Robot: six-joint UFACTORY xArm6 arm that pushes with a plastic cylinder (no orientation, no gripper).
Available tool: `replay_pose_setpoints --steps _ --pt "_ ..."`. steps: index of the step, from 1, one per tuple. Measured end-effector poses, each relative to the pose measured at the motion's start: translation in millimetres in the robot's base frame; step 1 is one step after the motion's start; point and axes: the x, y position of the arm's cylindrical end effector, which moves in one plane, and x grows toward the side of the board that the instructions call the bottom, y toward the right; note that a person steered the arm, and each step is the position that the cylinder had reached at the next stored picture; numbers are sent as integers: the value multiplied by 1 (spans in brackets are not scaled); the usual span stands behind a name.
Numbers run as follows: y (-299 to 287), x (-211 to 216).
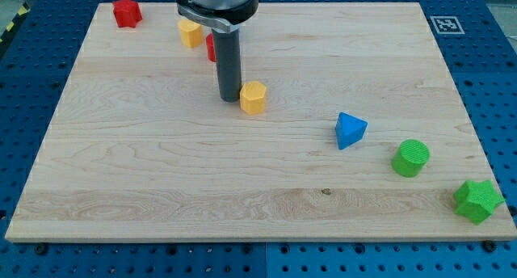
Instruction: Place the yellow hexagon at the center of board
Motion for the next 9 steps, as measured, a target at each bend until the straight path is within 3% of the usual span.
replay_pose_setpoints --steps 5,7,9 --pt "50 4" --pt "47 -83" --pt "29 -123"
